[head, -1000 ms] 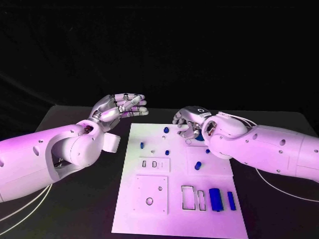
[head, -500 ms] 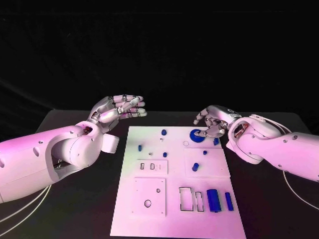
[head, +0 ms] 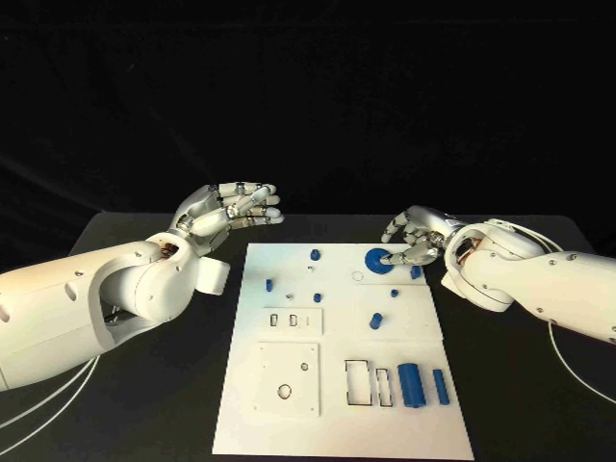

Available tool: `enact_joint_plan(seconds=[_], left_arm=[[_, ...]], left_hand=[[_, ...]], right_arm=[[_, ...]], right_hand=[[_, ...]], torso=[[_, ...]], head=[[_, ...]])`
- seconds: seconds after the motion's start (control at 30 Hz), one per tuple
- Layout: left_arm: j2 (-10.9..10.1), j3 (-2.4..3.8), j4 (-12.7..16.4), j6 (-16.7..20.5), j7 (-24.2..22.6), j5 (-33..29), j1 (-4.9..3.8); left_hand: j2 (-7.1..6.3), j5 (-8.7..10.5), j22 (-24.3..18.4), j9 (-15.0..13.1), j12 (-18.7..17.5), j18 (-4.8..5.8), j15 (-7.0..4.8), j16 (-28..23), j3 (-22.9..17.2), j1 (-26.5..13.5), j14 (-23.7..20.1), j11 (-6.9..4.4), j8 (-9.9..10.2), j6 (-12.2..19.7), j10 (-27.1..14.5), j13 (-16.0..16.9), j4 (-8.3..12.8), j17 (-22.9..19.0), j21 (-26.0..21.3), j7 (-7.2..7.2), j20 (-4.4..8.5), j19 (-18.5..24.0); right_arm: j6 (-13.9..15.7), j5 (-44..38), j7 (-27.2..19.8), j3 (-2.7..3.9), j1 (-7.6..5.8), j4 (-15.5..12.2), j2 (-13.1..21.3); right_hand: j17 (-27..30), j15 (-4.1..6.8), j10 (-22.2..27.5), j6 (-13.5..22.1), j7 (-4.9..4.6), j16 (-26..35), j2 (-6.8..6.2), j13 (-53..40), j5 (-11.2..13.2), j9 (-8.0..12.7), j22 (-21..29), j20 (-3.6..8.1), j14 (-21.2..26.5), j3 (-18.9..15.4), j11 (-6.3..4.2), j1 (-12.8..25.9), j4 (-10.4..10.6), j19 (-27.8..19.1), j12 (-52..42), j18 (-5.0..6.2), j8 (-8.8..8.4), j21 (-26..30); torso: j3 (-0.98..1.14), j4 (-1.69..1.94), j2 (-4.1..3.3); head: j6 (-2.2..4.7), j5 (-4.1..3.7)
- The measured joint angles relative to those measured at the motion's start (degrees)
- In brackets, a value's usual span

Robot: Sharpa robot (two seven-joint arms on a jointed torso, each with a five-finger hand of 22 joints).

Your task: Assemble the parts on the task board

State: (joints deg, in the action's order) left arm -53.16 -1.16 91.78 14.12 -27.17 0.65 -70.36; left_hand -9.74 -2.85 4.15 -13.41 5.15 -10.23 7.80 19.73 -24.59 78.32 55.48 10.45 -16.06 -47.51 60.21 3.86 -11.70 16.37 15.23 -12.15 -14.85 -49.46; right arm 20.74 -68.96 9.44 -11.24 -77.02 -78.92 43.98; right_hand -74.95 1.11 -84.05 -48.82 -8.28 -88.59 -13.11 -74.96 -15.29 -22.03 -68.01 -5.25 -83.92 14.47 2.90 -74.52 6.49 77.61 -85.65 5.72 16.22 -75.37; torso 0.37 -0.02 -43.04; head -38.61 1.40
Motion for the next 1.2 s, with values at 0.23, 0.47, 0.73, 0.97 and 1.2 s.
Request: enact_joint_plan(seconds=[0.23, 0.47, 0.73, 0.97, 1.2], left_arm=[[0.07, -0.01, -0.07, -0.12, 0.03, 0.0, 0.01], [0.01, -0.02, -0.07, -0.16, 0.07, 0.01, 0.02], [-0.09, -0.02, -0.03, -0.17, 0.11, 0.02, 0.02], [-0.19, -0.03, -0.01, -0.17, 0.14, 0.02, 0.02], [-0.22, -0.03, -0.01, -0.19, 0.2, 0.02, 0.02]], left_hand=[[0.0, 0.0, 0.0, 0.0, 0.0, 0.0, 0.0, 0.0, 0.0, 0.0, 0.0, 0.0, 0.0, 0.0, 0.0, 0.0, 0.0, 0.0, 0.0, 0.0, 0.0, 0.0], [0.0, 0.0, 0.01, 0.0, 0.0, 0.0, 0.21, 0.0, 0.0, 0.0, -0.21, 0.0, 0.0, 0.0, 0.0, 0.0, 0.0, -0.01, 0.0, 0.0, 0.0, 0.0], [0.0, 0.0, 0.01, 0.0, 0.0, 0.0, 0.21, 0.0, 0.0, 0.0, -0.21, 0.0, -0.01, 0.0, 0.0, 0.0, 0.0, -0.01, 0.0, 0.0, 0.0, 0.0], [0.22, 0.0, 0.01, 0.0, 0.0, 0.0, 0.21, 0.0, 0.0, 0.22, -0.21, 0.0, -0.01, 0.0, 0.0, 0.0, 0.0, 0.04, 0.0, 0.0, -0.14, 0.14], [0.31, 0.0, 0.01, 0.0, 0.0, 0.0, 0.21, 0.0, 0.0, 0.3, -0.21, 0.0, -0.01, 0.0, 0.0, 0.0, 0.0, 0.13, 0.0, 0.0, -0.2, 0.2]], right_arm=[[-1.3, 0.13, 0.5, 0.0, 0.5, 1.22, -1.14], [-1.92, 0.13, 0.7, 0.0, 1.01, 2.04, -2.03], [-2.08, 0.13, 0.76, 0.06, 1.17, 2.99, -2.61], [-2.01, 0.12, 0.7, 0.11, 1.24, 3.34, -2.71], [-1.95, 0.03, 0.62, 0.13, 1.25, 3.65, -2.77]], right_hand=[[0.0, 0.0, 0.0, 0.01, -0.01, -0.21, 0.51, 0.0, 0.0, -0.05, -0.33, -0.17, 0.0, -0.32, 0.0, -0.51, 0.0, 0.17, -0.32, 0.0, 0.41, -0.2], [0.01, 0.0, 0.0, 0.01, -0.01, -0.21, 0.51, 0.01, 0.0, -0.05, -0.32, -0.17, 0.0, -0.4, 0.0, -0.51, 0.09, 0.17, -0.32, 0.0, 0.54, -0.19], [0.01, 0.0, 0.0, 0.01, -0.01, -0.21, 1.12, 0.02, 0.0, -0.11, -0.38, -0.17, 0.0, -0.46, 0.0, -1.12, 0.18, 0.17, -0.32, 0.0, 1.07, -0.19], [0.02, 0.01, 0.0, 0.01, -0.01, -0.21, 1.65, 0.02, -0.15, -0.18, -0.6, -0.17, 0.0, 0.01, -0.01, -1.65, 0.65, 0.17, -0.32, 0.01, 1.32, -0.18], [0.02, 0.01, 0.0, -0.49, 0.0, -0.21, 2.18, 0.03, -0.22, 0.24, -1.03, -0.17, 0.0, 3.2, -0.01, -3.26, 0.47, 0.16, -0.53, 0.01, 1.8, -0.4]], torso=[[-0.07, 0.03, -0.04], [-0.1, 0.03, -0.09], [-0.1, 0.04, -0.11], [-0.06, 0.0, -0.11], [-0.04, -0.02, -0.08]], head=[[-0.11, 0.05], [-0.12, 0.19], [-0.17, 0.34], [-0.45, 0.47], [-0.51, 0.49]])
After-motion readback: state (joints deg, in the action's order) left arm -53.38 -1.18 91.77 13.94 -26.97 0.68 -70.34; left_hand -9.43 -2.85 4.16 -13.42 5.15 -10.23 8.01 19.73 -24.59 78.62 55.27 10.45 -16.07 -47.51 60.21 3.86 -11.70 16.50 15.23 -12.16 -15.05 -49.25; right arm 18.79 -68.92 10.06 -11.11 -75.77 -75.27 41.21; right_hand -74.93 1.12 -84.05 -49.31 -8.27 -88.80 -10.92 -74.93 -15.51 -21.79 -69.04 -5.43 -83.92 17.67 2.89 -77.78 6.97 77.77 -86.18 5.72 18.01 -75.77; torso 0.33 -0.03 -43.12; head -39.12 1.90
